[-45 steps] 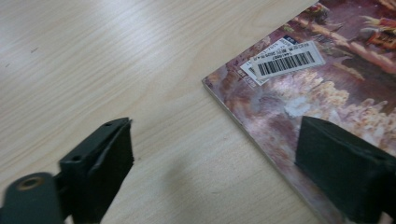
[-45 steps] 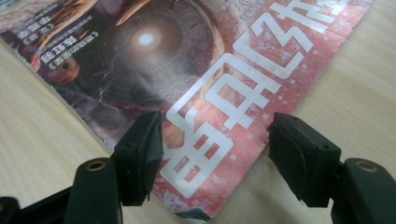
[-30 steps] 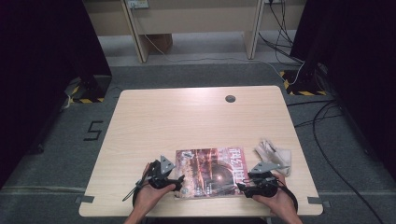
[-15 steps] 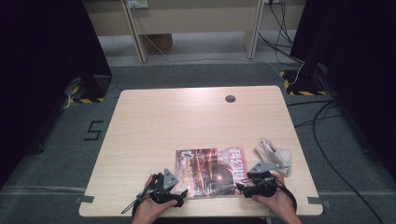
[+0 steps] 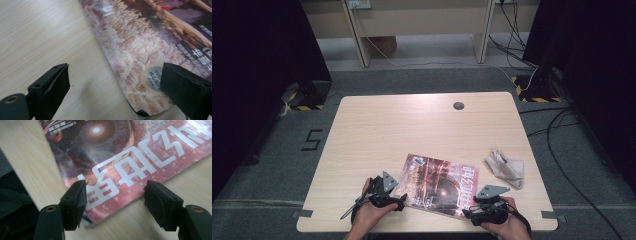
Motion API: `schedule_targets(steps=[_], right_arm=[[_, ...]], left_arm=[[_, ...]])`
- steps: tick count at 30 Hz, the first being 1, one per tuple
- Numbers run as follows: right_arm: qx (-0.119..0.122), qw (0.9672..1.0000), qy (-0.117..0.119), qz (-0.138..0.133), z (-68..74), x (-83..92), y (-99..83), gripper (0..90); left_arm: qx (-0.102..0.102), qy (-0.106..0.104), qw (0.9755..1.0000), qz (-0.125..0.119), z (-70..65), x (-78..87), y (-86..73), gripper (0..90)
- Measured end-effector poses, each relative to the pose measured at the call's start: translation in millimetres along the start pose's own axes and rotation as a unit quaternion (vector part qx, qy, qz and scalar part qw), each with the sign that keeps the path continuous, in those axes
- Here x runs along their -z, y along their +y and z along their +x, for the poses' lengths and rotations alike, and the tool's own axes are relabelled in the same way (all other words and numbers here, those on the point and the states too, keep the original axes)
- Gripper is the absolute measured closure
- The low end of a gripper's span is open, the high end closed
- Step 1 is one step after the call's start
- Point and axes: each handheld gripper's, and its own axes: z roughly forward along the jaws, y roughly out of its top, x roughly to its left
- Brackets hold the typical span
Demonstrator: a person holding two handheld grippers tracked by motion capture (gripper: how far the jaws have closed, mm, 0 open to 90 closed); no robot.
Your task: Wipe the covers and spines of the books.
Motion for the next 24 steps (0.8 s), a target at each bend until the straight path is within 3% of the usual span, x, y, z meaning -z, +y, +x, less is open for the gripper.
schedule_targets(steps=[4, 6, 8, 14, 18, 20, 24], right_arm=[[0.000, 1.0000, 0.008, -0.006, 1.6, 3.1, -1.1, 44.6], [-0.002, 0.9999, 0.005, -0.016, 0.0, 5.6, 1.1, 44.4], [-0.002, 0.9996, -0.005, -0.027, -4.0, 7.4, 3.9, 44.7], [-0.008, 0.9985, -0.027, -0.047, -23.4, 4.0, 21.2, 44.3], [-0.005, 0.9982, -0.033, -0.050, -34.8, -7.3, 37.4, 43.7], [-0.006, 0.9982, -0.033, -0.051, -40.4, -15.4, 45.9, 43.9], [-0.003, 0.9981, -0.034, -0.051, -48.6, -27.1, 62.8, 44.1]], left_arm=[[0.019, 0.001, 0.9998, 0.003, 10.3, -8.0, 6.1, 5.9], [0.018, -0.003, 0.9998, -0.004, 9.4, -6.5, 6.4, 12.9], [0.014, -0.003, 0.9999, -0.009, 4.9, -3.3, 6.3, 18.2], [0.007, -0.027, 0.9990, -0.034, -14.9, 13.2, 3.4, 15.0], [0.001, -0.045, 0.9982, -0.038, -32.2, 22.4, -2.2, 15.1], [0.009, -0.060, 0.9973, -0.042, -38.7, 25.3, -4.9, 15.9], [0.005, -0.060, 0.9973, -0.041, -45.7, 25.5, -8.9, 16.4]])
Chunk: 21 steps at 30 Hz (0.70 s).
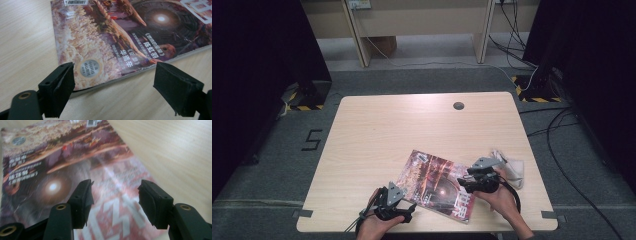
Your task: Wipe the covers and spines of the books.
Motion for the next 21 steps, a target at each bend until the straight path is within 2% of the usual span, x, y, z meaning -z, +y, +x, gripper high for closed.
schedule_targets(steps=[5, 8, 12, 15, 17, 19, 21], right_arm=[[-0.005, 1.0000, 0.001, 0.007, -6.2, -15.8, 15.2, 44.4], [0.003, 0.9999, -0.001, 0.014, -10.2, -28.0, 21.8, 44.3], [0.002, 0.9997, -0.001, 0.025, -14.7, -43.9, 27.2, 43.6], [0.003, 0.9997, 0.000, 0.026, -14.9, -46.5, 28.6, 44.4], [0.010, 0.9996, 0.001, 0.028, -15.9, -46.3, 29.4, 44.9], [0.009, 0.9996, -0.009, 0.026, -19.3, -48.4, 29.6, 44.0], [-0.006, 0.9996, 0.005, 0.027, -22.3, -51.4, 28.8, 45.2]], left_arm=[[-0.008, 0.005, 0.9999, 0.005, -5.7, -6.4, 0.7, 17.0], [-0.014, 0.008, 0.9998, 0.009, -6.5, -11.1, 0.9, 17.5], [-0.005, 0.017, 0.9998, 0.003, -3.1, -15.1, 2.3, 19.2], [-0.007, 0.023, 0.9997, 0.006, 0.1, -18.1, 3.2, 20.0], [-0.003, 0.019, 0.9997, 0.011, 1.1, -20.9, 2.6, 19.1], [-0.006, 0.021, 0.9997, 0.012, 0.7, -21.0, 3.3, 18.1], [-0.014, 0.027, 0.9994, 0.013, 0.3, -21.4, 3.9, 16.5]])
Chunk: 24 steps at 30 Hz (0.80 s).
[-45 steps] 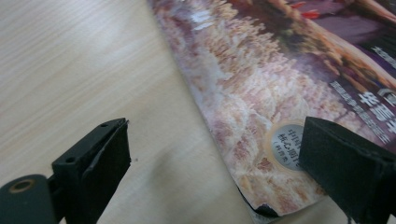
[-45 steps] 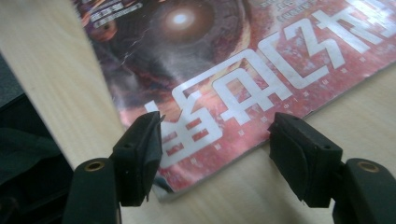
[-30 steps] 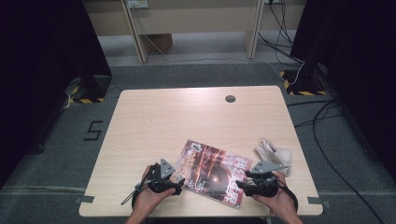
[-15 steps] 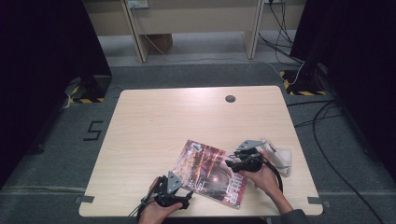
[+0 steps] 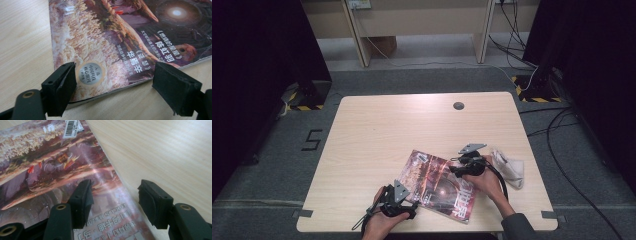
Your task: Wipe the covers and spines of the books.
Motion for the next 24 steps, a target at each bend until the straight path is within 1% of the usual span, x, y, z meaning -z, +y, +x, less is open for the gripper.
schedule_targets(steps=[1, 2, 3, 5, 6, 8, 10, 12, 14, 17, 19, 21, 22, 24], right_arm=[[-0.002, 1.0000, 0.004, -0.003, -0.9, -0.4, -0.4, 45.9], [0.000, 1.0000, 0.005, -0.002, -0.5, 0.4, -0.4, 47.1], [0.003, 1.0000, 0.008, 0.001, 0.1, 1.5, -0.7, 46.1], [0.012, 0.9999, 0.001, 0.004, 2.5, 3.5, -2.5, 45.3], [0.008, 0.9999, 0.000, 0.007, 3.7, 4.9, -3.7, 45.0], [0.012, 0.9999, -0.004, 0.009, 4.7, 8.4, -6.6, 44.4], [0.013, 0.9998, -0.005, 0.016, 5.8, 13.5, -10.5, 44.1], [0.012, 0.9998, -0.006, 0.017, 7.9, 18.7, -16.0, 43.7], [0.017, 0.9997, -0.007, 0.016, 8.9, 23.6, -21.4, 43.6], [0.014, 0.9997, -0.003, 0.020, 11.4, 31.7, -29.0, 44.0], [0.012, 0.9997, -0.003, 0.023, 14.1, 36.3, -33.7, 44.5], [0.010, 0.9996, -0.001, 0.025, 15.6, 40.3, -37.3, 46.0], [0.009, 0.9997, 0.001, 0.025, 15.8, 42.1, -38.8, 46.9], [0.004, 0.9997, 0.001, 0.023, 15.5, 44.7, -41.6, 49.8]], left_arm=[[-0.004, 0.002, 1.0000, 0.001, 0.1, -0.2, 0.3, 15.5], [-0.002, -0.001, 1.0000, 0.002, 1.0, -0.8, 0.8, 14.9], [-0.001, -0.003, 1.0000, 0.005, 2.2, -1.2, 1.4, 14.0], [-0.004, 0.000, 1.0000, 0.006, 4.8, -2.4, 2.7, 13.6], [-0.006, 0.004, 1.0000, 0.007, 6.2, -3.2, 3.6, 13.3], [-0.007, 0.016, 0.9998, 0.007, 10.0, -4.9, 5.3, 13.4], [-0.004, 0.023, 0.9997, 0.008, 14.4, -6.8, 6.7, 13.7], [-0.001, 0.030, 0.9995, 0.009, 18.4, -8.9, 8.2, 13.8], [0.002, 0.036, 0.9993, 0.009, 22.3, -11.3, 9.9, 14.0], [0.006, 0.041, 0.9991, 0.010, 27.9, -15.2, 12.9, 14.3], [0.009, 0.040, 0.9991, 0.011, 32.0, -18.0, 15.1, 14.4], [0.014, 0.044, 0.9989, 0.010, 35.4, -20.2, 16.6, 14.4], [0.015, 0.041, 0.9990, 0.009, 36.3, -21.4, 17.2, 14.6], [0.016, 0.044, 0.9989, 0.010, 36.9, -21.3, 17.6, 15.8]])
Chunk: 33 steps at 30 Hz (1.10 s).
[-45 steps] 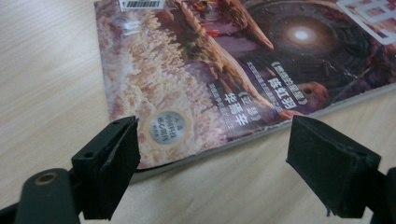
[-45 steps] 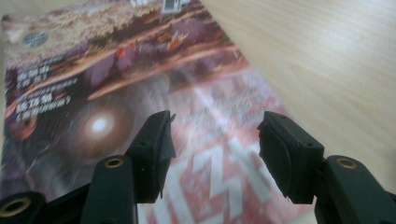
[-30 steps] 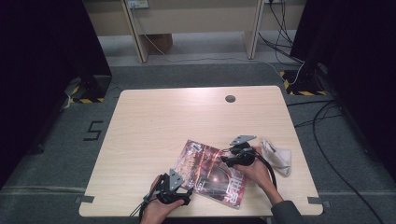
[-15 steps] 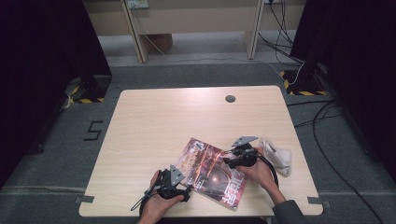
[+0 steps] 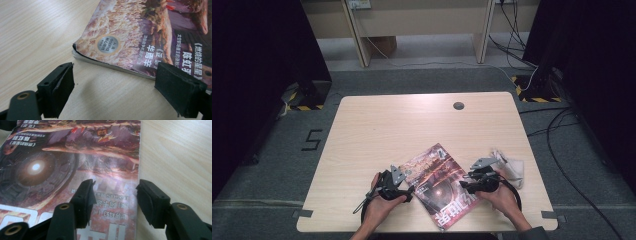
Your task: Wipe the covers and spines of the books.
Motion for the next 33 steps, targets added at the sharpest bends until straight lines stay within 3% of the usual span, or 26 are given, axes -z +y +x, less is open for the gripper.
schedule_targets(steps=[5, 11, 14, 24, 33], right_arm=[[-0.034, 0.9993, 0.004, -0.016, -6.8, 1.2, 1.3, 55.1], [-0.075, 0.9966, 0.010, -0.033, -18.9, -7.5, 9.4, 55.2], [-0.078, 0.9962, 0.011, -0.037, -20.4, -12.0, 14.2, 55.2], [-0.075, 0.9967, 0.019, -0.027, -15.1, -31.3, 27.8, 53.5], [-0.112, 0.9928, 0.028, -0.033, -15.1, -30.8, 27.0, 50.3]], left_arm=[[0.000, -0.015, 0.9999, 0.001, -5.8, 5.4, -2.8, 18.5], [-0.026, -0.052, 0.9983, 0.003, -25.9, 16.1, -10.1, 18.4], [-0.033, -0.061, 0.9976, 0.000, -33.0, 18.7, -9.0, 18.5], [-0.035, -0.058, 0.9977, 0.005, -36.4, 14.9, -9.5, 16.3], [-0.035, -0.053, 0.9980, 0.004, -36.2, 13.7, -9.5, 13.2]])
